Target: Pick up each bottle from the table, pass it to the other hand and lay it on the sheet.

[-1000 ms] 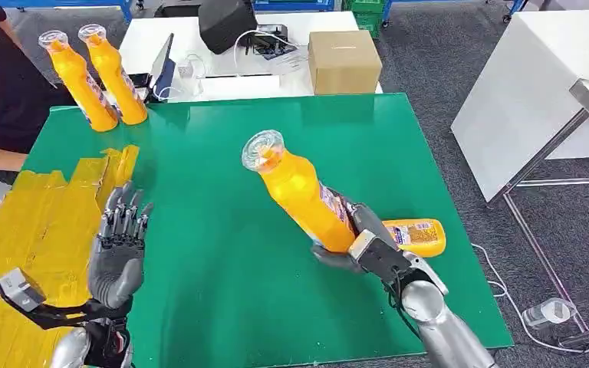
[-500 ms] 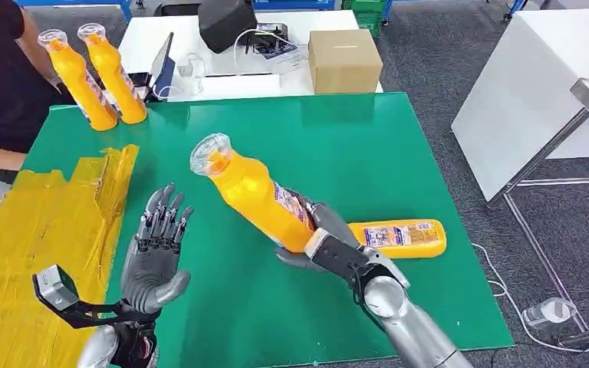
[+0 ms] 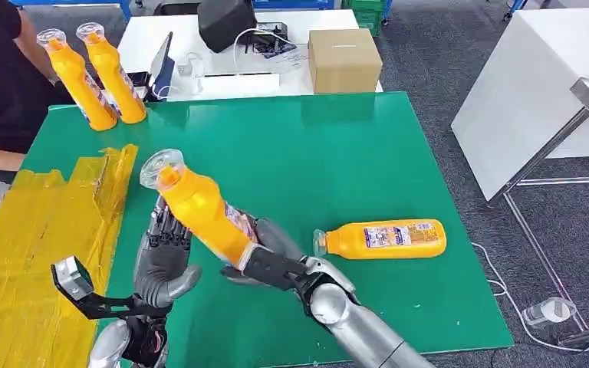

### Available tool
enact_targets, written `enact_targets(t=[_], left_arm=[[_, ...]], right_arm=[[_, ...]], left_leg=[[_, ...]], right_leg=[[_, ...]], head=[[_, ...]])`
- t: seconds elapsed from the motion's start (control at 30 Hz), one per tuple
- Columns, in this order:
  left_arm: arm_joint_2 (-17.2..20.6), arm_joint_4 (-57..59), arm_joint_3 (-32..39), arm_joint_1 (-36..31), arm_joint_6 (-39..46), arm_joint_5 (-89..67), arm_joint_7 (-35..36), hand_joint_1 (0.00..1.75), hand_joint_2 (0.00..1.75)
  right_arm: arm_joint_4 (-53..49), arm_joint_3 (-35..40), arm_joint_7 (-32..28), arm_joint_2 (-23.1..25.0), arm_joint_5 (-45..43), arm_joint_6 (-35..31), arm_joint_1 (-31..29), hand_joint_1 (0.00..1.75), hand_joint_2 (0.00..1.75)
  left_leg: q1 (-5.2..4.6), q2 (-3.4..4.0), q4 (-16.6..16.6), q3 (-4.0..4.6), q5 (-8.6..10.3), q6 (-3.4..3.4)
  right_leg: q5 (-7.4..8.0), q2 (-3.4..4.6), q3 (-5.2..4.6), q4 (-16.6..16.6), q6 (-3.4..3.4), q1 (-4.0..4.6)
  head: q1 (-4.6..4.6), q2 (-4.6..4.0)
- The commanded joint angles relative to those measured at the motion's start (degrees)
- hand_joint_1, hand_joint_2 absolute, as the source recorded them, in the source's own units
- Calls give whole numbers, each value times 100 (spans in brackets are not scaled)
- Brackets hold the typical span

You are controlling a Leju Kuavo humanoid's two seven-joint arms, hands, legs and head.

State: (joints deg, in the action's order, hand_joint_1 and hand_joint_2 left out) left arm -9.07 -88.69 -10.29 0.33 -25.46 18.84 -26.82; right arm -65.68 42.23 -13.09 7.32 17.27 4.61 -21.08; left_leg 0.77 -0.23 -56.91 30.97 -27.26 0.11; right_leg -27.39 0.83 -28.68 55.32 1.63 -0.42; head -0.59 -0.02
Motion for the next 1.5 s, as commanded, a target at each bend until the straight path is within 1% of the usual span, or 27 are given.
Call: enact_targets(t=[0.03, 0.07, 0.1, 0.23, 0.27, 0.43, 0.47, 0.5, 0.57, 0.7, 0.77, 0.93, 0.97, 1.0, 1.03, 1.13, 1.17, 1.23, 1.27, 1.33, 1.37, 1.4, 1.43, 1.47, 1.5], left_arm=[[31, 672, 55, -163, 154, -174, 64, 0, 175], [34, 688, 57, -159, 228, -258, 67, 0, 175], [37, 700, 69, -163, 276, -311, 67, 0, 175], [24, 799, 117, -193, 435, -496, 96, 0, 175], [37, 815, 122, -193, 475, -571, 102, 0, 175], [37, 815, 122, -193, 475, -571, 102, 0, 175], [15, 791, 152, -178, 477, -565, 93, 0, 175], [-13, 730, 182, -152, 440, -564, -1, 175, 175], [-47, 644, 203, -118, 410, -578, -87, 175, 175], [-77, 488, 211, -45, 395, -618, -146, 175, 175], [-81, 476, 208, -37, 368, -612, -161, 175, 175], [-77, 502, 210, -42, 311, -598, -183, 175, 175], [-77, 502, 210, -42, 311, -598, -183, 175, 175], [-77, 502, 210, -42, 311, -598, -183, 175, 175], [-77, 502, 210, -42, 311, -598, -183, 175, 175], [-77, 502, 210, -42, 311, -598, -183, 175, 175], [-78, 499, 215, -44, 295, -593, -188, 175, 175], [-76, 473, 219, -48, 281, -586, -201, 175, 175], [-68, 438, 224, -46, 272, -581, -208, 175, 175], [-49, 385, 251, -41, 284, -592, -231, 175, 175], [-31, 341, 255, -18, 352, -706, -258, 175, 175], [-6, 319, 278, 0, 393, -766, -257, 175, 175], [27, 297, 316, 29, 456, -849, -260, 175, 175], [67, 249, 395, 79, 601, -1032, -313, 175, 175], [122, 230, 480, 103, 694, -1164, -348, 175, 175]], right_arm=[[517, 1508, 14, 291, 322, 72, -214, 175, 175], [532, 1601, 10, 299, 391, 39, -193, 175, 175], [539, 1651, 9, 302, 420, 20, -179, 175, 175], [583, 1809, 8, 294, 453, -15, -165, 175, 175], [641, 1851, 29, 308, 464, -30, -163, 175, 175], [641, 1851, 29, 308, 464, -30, -163, 175, 175], [688, 1848, 24, 301, 452, -36, -189, 175, 175], [751, 1849, 13, 297, 436, -49, -216, 175, 175], [851, 1834, -9, 285, 426, -55, -281, 175, 175], [881, 1781, -29, 288, 492, -157, -97, 175, 175], [921, 1748, -22, 281, 519, -201, -84, 175, 175], [979, 1581, -34, 245, 521, -238, -85, 175, 175], [979, 1581, -34, 245, 521, -238, -85, 175, 175], [979, 1581, -34, 245, 521, -238, -85, 175, 175], [979, 1581, -34, 245, 521, -238, -85, 175, 175], [979, 1581, -34, 245, 521, -238, -85, 175, 175], [975, 1543, -37, 247, 525, -246, -70, 175, 175], [983, 1486, -38, 211, 538, -284, -72, 175, 175], [989, 1403, -35, 181, 531, -332, -66, 175, 175], [982, 1256, -36, 127, 502, -416, -65, 175, 175], [954, 1114, -21, 99, 511, -490, -61, 175, 175], [922, 1006, 11, 69, 536, -574, -68, 145, 175], [867, 883, 50, 38, 560, -656, -70, 5, 175], [748, 727, 112, -34, 610, -746, -81, 0, 175], [631, 578, 165, -127, 584, -752, -92, 0, 175]], left_leg=[[-1, 14, 11, -20, 3, 2], [-1, 7, 7, -5, 2, 0], [-1, 9, 12, -15, 3, 0], [-4, 0, 5, 3, 4, 1], [-3, -2, 8, -5, 5, 2], [-5, -2, 5, 3, 3, 1], [-3, -6, 7, -8, 4, 1], [-2, -8, 6, -4, 3, 1], [-3, -5, 5, -1, 4, 1], [-1, -7, 3, 3, 3, 1], [-1, -15, 4, 1, 5, 2], [-2, -11, 3, 4, 4, 2], [-1, -20, 4, -4, 5, 4], [-1, -11, 3, 5, 4, 1], [0, -19, 3, -1, 5, 3], [-2, -12, 3, 4, 4, 1], [-2, -17, 4, -1, 4, 2], [-2, -12, 3, 5, 5, 1], [-1, -20, 4, -1, 5, 3], [-2, -14, 2, 6, 5, 2], [0, -22, 2, 2, 6, 3], [-1, -19, 1, 6, 6, 3], [-2, -15, 0, 9, 6, 2], [0, -28, -1, 2, 7, 6], [-2, -12, 1, 7, 5, 3]], right_leg=[[4, 1, 17, -8, -8, 1], [3, 2, 5, -6, -4, 1], [3, 0, 13, -11, -7, 1], [2, -4, -5, -4, -2, -3], [2, -11, 5, -8, -5, -1], [0, -7, -5, -3, -2, -5], [-1, -17, 9, -6, -7, -2], [-1, -17, 5, -7, -6, 0], [0, -12, 1, -6, -4, -2], [0, -12, -3, -6, -3, 0], [0, -22, 1, -8, -4, 0], [0, -16, -4, -6, -2, -2], [-1, -31, 10, -10, -5, 1], [0, -16, -5, -6, -2, -1], [-1, -28, 6, -9, -4, 1], [0, -17, -5, -6, -2, -1], [-2, -25, 2, -7, -4, -1], [0, -16, -7, -6, -2, -1], [-2, -28, 4, -9, -4, 0], [0, -19, -7, -6, -2, -1], [0, -30, 2, -9, -3, 1], [0, -25, -4, -6, -2, -1], [1, -21, -10, -5, -1, -1], [-1, -40, 6, -8, -3, 2], [1, -18, -8, -5, -1, -1]], head=[[0, 0], [2, 0], [0, 0], [-2, 0], [4, 0], [0, 0], [0, 0], [2, 0], [0, 0], [2, 0], [2, 0], [0, 0], [0, 0], [2, 0], [0, 0], [0, 0], [0, 0], [0, 0], [0, 0], [0, 0], [0, 0], [0, 0], [0, 0], [0, 0], [2, 0]])
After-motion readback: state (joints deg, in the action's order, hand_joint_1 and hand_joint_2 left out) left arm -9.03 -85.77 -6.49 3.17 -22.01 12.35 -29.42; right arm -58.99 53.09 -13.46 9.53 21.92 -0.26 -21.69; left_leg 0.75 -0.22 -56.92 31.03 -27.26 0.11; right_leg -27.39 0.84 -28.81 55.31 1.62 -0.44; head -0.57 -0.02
